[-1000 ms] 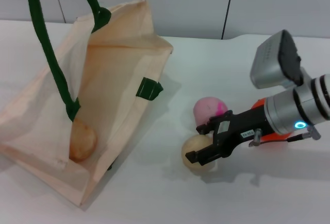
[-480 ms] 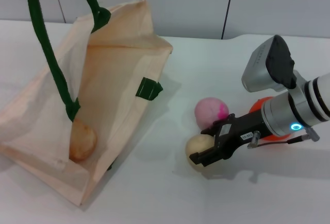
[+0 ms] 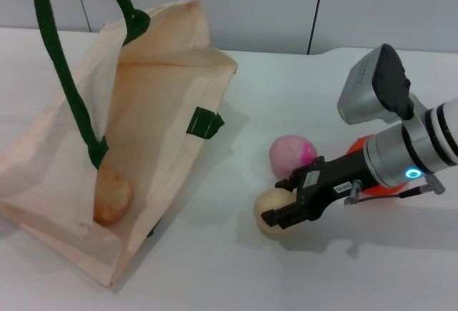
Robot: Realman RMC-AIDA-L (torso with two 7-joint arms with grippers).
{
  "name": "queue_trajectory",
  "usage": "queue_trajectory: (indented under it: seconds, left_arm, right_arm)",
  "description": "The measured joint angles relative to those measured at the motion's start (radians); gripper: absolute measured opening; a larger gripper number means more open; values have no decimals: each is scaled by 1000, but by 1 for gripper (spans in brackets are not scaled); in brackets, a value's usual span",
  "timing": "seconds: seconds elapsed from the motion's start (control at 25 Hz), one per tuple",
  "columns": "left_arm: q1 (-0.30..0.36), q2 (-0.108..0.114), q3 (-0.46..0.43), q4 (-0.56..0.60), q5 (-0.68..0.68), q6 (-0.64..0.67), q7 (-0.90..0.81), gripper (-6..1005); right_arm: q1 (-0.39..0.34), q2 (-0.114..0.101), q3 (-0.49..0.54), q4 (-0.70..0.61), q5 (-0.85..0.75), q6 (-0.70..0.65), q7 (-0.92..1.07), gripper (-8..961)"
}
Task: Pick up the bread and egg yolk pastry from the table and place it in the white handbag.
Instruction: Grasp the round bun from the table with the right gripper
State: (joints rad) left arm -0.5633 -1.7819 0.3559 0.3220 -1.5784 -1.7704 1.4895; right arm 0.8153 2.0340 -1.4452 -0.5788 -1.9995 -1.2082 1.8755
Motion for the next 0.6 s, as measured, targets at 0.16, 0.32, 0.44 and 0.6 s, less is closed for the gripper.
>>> queue_trajectory:
  seconds: [0.16,0.32,0.44,0.6]
  left_arm:
    - [2,0,0,0,0,-2,0,121]
    - [2,1,0,0,-1,-2,0,121]
    - [2,1,0,0,0,-2,0,121]
    - [2,1,0,0,0,-2,0,121]
  right_arm:
    - [-4,-2,1,-9,-3,-10,6,733]
    - [-5,-4,-3,-9,-8,-9,14,697]
    - [-4,-6,-5,-8,-9,-7,17,673]
    - [-2,-7,-2,-8,-10,-12,17,643]
